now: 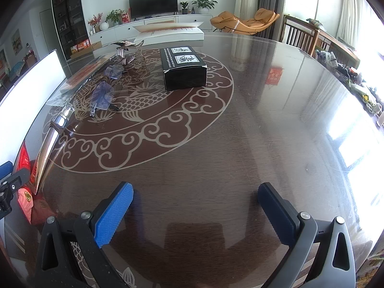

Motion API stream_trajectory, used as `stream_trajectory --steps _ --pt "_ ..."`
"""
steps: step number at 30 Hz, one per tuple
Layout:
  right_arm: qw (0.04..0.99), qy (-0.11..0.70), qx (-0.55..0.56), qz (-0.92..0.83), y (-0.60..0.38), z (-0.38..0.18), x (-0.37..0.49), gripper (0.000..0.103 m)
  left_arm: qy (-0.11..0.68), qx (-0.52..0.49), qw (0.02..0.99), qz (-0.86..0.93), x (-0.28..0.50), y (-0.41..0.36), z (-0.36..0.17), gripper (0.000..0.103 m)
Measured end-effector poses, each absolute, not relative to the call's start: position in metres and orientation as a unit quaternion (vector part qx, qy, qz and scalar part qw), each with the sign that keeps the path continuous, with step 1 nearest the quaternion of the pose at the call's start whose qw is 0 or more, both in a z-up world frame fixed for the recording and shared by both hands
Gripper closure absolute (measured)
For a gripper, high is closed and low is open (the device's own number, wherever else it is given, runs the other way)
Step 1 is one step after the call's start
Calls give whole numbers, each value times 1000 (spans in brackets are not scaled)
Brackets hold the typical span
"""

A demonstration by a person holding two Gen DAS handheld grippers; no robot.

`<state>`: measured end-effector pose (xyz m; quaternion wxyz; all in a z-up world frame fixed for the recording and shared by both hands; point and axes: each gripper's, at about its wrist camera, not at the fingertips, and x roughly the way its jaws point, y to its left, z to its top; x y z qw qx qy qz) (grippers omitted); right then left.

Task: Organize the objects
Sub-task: 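Lift the red tube with the left tool, then grasp the gold HIH tube with the right tool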

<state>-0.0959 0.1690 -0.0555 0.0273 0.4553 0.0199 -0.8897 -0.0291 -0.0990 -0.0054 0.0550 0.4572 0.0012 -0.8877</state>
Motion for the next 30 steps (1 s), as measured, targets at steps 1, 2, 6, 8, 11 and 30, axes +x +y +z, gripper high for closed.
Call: stream_trajectory --steps 1,2,6,8,11,30 --pt "27 20 455 -890 169 -55 -96 0 -2 464 57 -884 -29 -98 -8 25" --pt "27 20 455 -890 169 -55 -96 0 -5 472 60 -880 -28 -98 -11 25" --pt "27 20 455 -890 169 -56 -96 0 -18 471 66 -879 -17 -101 -13 24" --pt "27 20 455 -890 169 -55 -96 0 -26 470 68 -880 -13 -103 -14 24" --pt "28 20 455 -890 169 -55 -96 0 -27 468 67 -881 -7 -104 -12 29" --pt "221 63 514 -827 -16 -41 -143 57 -14 440 32 -897 37 -104 8 27"
